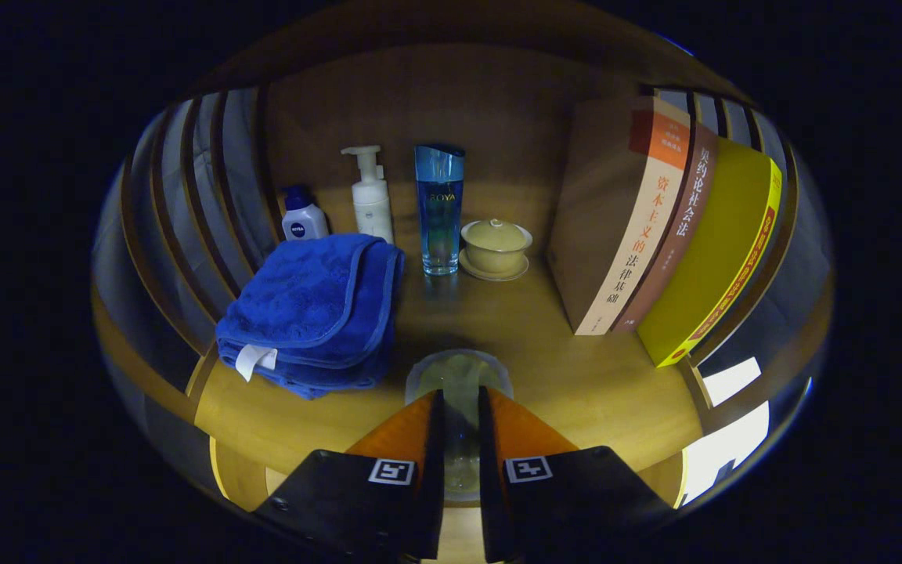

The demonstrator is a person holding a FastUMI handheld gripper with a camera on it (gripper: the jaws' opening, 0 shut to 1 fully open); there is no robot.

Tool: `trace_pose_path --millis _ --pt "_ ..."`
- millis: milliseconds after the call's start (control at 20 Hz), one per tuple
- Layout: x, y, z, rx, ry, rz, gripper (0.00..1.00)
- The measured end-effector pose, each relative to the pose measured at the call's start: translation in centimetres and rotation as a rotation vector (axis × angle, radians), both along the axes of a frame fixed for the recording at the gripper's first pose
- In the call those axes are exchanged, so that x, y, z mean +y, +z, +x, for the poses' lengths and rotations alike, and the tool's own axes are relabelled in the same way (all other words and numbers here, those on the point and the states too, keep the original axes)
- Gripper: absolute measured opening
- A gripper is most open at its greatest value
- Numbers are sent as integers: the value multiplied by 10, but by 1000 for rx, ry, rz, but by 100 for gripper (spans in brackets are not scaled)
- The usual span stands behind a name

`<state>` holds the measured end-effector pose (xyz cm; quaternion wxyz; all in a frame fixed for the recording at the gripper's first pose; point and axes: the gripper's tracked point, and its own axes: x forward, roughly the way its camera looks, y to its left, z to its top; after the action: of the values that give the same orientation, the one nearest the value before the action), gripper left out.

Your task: Pull open the drawer, take out the items inside it, and place them on the countertop above the cabinet.

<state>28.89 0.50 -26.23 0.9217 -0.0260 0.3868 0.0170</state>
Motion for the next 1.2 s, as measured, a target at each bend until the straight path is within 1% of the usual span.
trace_pose_path --millis 150,250,400,500,600,850,1050,1200 --pt "1 9 3 -34 2 5 33" --pt "3 16 1 -54 2 6 47" --pt "8 31 -1 -99 -6 24 81" --pt "8 44 -6 -137 -12 26 95" --pt "5 59 -13 -181 -14 12 98" --pt "6 96 -46 -302 -19 6 98" --pt "7 116 -92 -371 -20 -7 99" --pt "11 117 -133 -406 -1 -27 98"
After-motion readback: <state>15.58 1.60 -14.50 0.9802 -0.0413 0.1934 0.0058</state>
